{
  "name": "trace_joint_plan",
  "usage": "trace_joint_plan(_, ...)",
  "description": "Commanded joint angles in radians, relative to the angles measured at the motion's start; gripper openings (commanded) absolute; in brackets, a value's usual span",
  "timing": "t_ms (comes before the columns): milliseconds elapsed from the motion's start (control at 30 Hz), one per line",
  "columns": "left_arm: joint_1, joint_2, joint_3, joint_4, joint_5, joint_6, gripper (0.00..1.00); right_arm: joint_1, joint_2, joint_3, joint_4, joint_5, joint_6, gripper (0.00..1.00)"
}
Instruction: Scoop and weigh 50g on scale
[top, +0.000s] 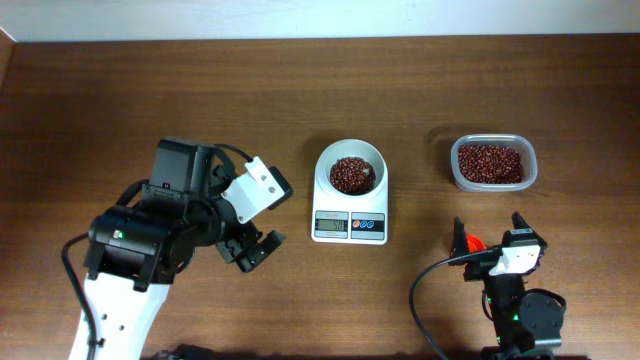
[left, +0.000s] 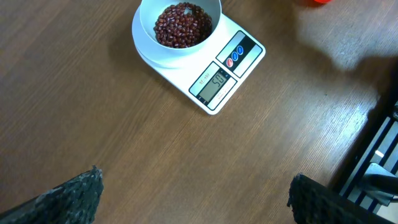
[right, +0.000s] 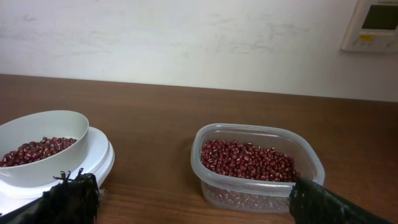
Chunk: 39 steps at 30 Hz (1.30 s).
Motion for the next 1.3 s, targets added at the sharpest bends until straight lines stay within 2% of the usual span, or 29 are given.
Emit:
trace_joint_plan(0,0.003,-0.004,0.011,-0.018,0.011,0.015,0.99,0.006,-0.011,-0.005,-0.006,0.012,0.007,0.99)
trace_joint_plan(100,0.003,-0.006,0.011,-0.190,0.007,0.015,0.99,0.006,-0.011,-0.005,-0.006,0.012,0.007,0.99)
trace_joint_plan(167,0.003,-0.018,0.011,-0.307,-0.101,0.015,0.99,0.006,-0.011,-0.005,-0.006,0.012,0.007,0.99)
trace_joint_plan(233,0.003,-0.040,0.011,-0.356,-0.149,0.003,0.99,0.006,-0.011,-0.005,-0.006,0.012,0.007,0.99)
trace_joint_plan(267,0.003,-0.059,0.011,-0.360,-0.166,-0.037,0.99,0.006,-0.011,-0.005,-0.006,0.012,0.007,0.99)
trace_joint_plan(333,0.003,-0.114,0.011,-0.370,-0.221,-0.222,0.99,0.006,-0.011,-0.005,-0.006,0.012,0.007,0.99)
trace_joint_plan(533,0.003,-0.360,0.011,-0.407,-0.289,-0.223,0.99,0.006,-0.011,-0.005,-0.006,0.012,0.007,0.99)
trace_joint_plan(667,0.006,-0.585,0.007,-0.410,-0.312,-0.224,0.99,0.006,-0.011,-0.005,-0.006,0.012,0.007,0.99)
trace_joint_plan(833,0.120,-0.816,0.003,-0.409,-0.312,-0.224,0.99,0.006,-0.011,-0.005,-0.006,0.012,0.007,0.99)
trace_joint_plan(967,0.201,-0.947,0.003,-0.406,-0.301,-0.224,0.99,0.006,-0.011,-0.005,-0.006,0.012,0.007,0.99)
trace_joint_plan(1267,0.202,-1.118,-0.005,-0.407,-0.312,-0.223,0.99,0.006,-0.011,-0.005,-0.006,0.012,0.007,0.99)
